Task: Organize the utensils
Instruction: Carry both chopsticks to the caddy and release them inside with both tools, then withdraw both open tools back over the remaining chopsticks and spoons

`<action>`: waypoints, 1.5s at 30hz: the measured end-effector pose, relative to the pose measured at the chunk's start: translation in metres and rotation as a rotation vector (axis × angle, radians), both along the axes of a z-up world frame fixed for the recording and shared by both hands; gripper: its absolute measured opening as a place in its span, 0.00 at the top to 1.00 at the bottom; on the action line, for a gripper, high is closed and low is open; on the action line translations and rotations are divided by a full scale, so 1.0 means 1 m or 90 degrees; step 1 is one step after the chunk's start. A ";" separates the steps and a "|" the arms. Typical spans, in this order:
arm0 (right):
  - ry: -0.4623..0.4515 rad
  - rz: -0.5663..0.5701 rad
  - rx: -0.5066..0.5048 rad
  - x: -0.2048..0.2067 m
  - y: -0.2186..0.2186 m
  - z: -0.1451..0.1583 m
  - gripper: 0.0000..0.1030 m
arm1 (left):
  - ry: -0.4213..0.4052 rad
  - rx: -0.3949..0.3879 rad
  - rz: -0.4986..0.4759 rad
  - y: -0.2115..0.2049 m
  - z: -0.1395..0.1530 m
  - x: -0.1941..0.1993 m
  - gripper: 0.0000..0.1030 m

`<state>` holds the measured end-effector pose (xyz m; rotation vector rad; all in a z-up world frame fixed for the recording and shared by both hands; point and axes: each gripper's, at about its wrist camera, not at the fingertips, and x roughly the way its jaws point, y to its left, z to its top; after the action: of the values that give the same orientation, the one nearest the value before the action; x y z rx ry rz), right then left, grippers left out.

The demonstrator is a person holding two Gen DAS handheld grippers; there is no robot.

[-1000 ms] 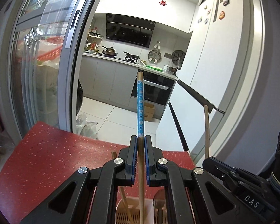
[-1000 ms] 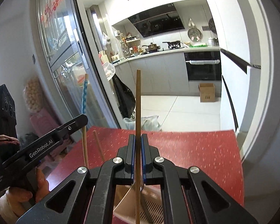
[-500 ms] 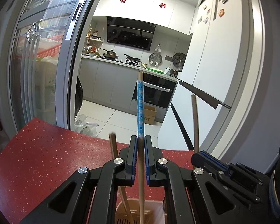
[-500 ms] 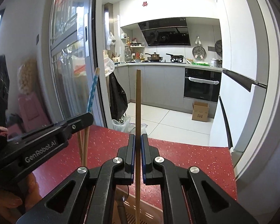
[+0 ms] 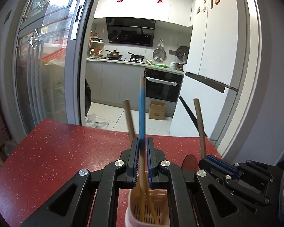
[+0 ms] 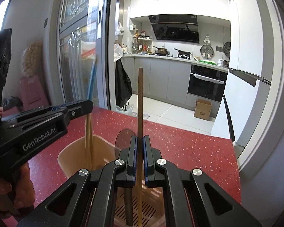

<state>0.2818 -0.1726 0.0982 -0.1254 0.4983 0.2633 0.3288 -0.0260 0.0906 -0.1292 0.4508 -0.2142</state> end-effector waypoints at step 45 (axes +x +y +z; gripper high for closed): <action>0.347 -0.121 0.154 -0.194 -0.043 -0.061 0.37 | 0.304 0.081 -0.063 0.042 -0.073 -0.240 0.64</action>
<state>0.0882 -0.2155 0.0371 0.2372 1.0072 0.1678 0.0891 0.0159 0.0178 -0.0307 0.9449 -0.2514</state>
